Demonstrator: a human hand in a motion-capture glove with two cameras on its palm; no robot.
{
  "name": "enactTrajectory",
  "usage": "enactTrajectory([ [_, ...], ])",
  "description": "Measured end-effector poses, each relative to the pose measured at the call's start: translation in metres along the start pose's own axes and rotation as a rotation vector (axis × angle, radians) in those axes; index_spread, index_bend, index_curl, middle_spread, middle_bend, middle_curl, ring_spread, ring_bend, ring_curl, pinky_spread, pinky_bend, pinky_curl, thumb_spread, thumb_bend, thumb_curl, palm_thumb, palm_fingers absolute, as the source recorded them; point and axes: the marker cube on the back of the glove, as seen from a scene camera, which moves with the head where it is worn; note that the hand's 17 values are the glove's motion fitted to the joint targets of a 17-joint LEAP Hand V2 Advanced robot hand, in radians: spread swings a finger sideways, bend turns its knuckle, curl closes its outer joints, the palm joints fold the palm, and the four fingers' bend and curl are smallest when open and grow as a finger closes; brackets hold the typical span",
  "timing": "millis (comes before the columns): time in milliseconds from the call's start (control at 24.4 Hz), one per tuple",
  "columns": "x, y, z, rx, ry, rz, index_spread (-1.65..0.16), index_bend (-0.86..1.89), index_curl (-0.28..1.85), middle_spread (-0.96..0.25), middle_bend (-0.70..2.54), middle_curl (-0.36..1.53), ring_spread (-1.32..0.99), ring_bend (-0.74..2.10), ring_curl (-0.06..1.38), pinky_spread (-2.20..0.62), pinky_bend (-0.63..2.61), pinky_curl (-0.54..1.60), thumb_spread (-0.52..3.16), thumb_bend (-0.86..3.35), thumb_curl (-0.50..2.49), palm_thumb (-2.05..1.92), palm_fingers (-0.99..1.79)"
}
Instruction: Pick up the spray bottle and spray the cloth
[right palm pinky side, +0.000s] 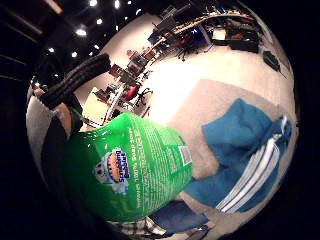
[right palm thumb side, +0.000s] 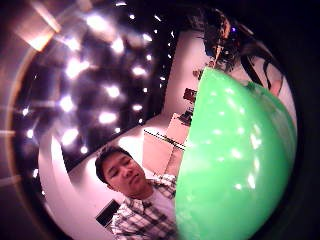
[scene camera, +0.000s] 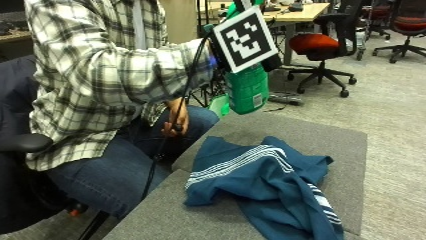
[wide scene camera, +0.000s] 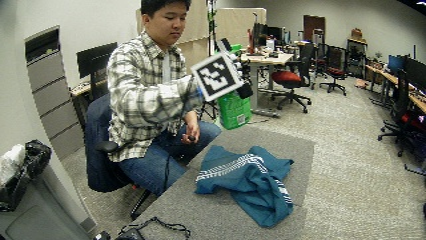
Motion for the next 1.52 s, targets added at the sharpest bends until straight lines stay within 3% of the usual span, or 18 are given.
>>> enactTrajectory([
  [246,0.053,-0.021,0.062,-0.062,0.064,-0.027,-0.16,0.17,0.49,-0.06,0.46,0.52,-0.16,0.48,0.47,-0.12,0.44,0.39,0.34,-0.03,0.79,1.04,1.21],
  [491,0.094,-0.023,0.087,-0.060,0.088,-0.005,-0.17,0.16,0.49,-0.05,0.46,0.51,-0.15,0.47,0.47,-0.12,0.46,0.40,0.35,-0.03,0.78,1.03,1.21],
  [1147,0.112,-0.014,0.079,-0.145,0.110,0.097,-0.19,0.10,0.43,-0.06,0.39,0.50,-0.12,0.49,0.46,-0.06,0.46,0.39,0.62,-0.04,0.72,0.95,1.03],
  [1515,0.094,0.019,0.050,-0.155,0.468,0.118,-0.26,0.07,0.38,-0.06,0.25,0.46,-0.11,0.41,0.45,0.05,0.51,0.40,0.87,-0.06,0.63,0.79,0.73],
])
